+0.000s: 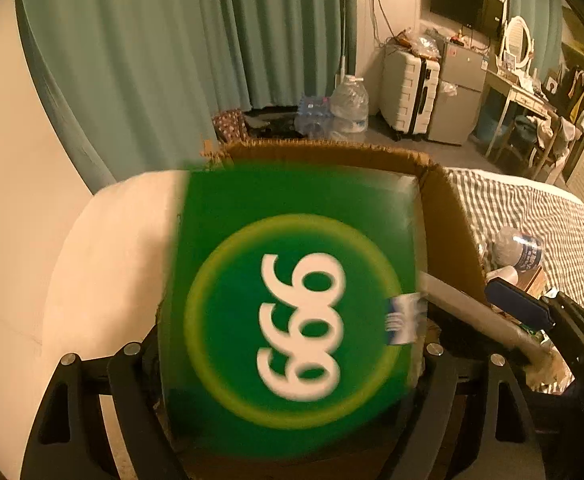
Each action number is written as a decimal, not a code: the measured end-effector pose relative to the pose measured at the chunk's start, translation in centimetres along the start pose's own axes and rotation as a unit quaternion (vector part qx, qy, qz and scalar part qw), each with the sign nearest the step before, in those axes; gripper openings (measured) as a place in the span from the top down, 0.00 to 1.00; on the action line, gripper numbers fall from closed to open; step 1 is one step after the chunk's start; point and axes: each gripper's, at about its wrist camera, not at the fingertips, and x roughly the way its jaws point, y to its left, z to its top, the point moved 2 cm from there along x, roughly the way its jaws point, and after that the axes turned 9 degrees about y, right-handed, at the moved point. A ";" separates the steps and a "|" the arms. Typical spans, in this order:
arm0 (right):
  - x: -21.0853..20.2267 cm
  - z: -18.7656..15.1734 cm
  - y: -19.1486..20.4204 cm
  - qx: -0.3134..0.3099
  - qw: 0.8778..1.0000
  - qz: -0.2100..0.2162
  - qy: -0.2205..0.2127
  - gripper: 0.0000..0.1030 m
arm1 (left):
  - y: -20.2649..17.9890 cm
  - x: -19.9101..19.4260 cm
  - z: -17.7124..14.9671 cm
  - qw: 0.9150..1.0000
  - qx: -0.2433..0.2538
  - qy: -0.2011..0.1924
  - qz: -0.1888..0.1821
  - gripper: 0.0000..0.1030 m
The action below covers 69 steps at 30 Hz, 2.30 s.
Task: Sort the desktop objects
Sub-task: 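Open both tools to drop the green box and tissue pack into the cardboard box, then move both tools back over the pile of items on the bed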
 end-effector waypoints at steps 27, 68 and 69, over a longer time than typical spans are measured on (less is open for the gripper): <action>-15.2 2.4 -5.0 0.037 0.992 -0.050 -0.113 0.22 | -7.0 -11.1 1.3 0.990 -0.035 -0.131 -0.043 0.02; -18.0 -6.3 -26.7 0.077 0.989 -0.128 0.003 0.00 | -26.3 -0.9 -1.7 0.993 0.078 0.005 -0.092 0.00; -17.7 -6.4 -27.0 0.080 0.989 -0.122 0.007 0.00 | -26.6 -0.4 -2.2 0.992 0.084 0.014 -0.091 0.00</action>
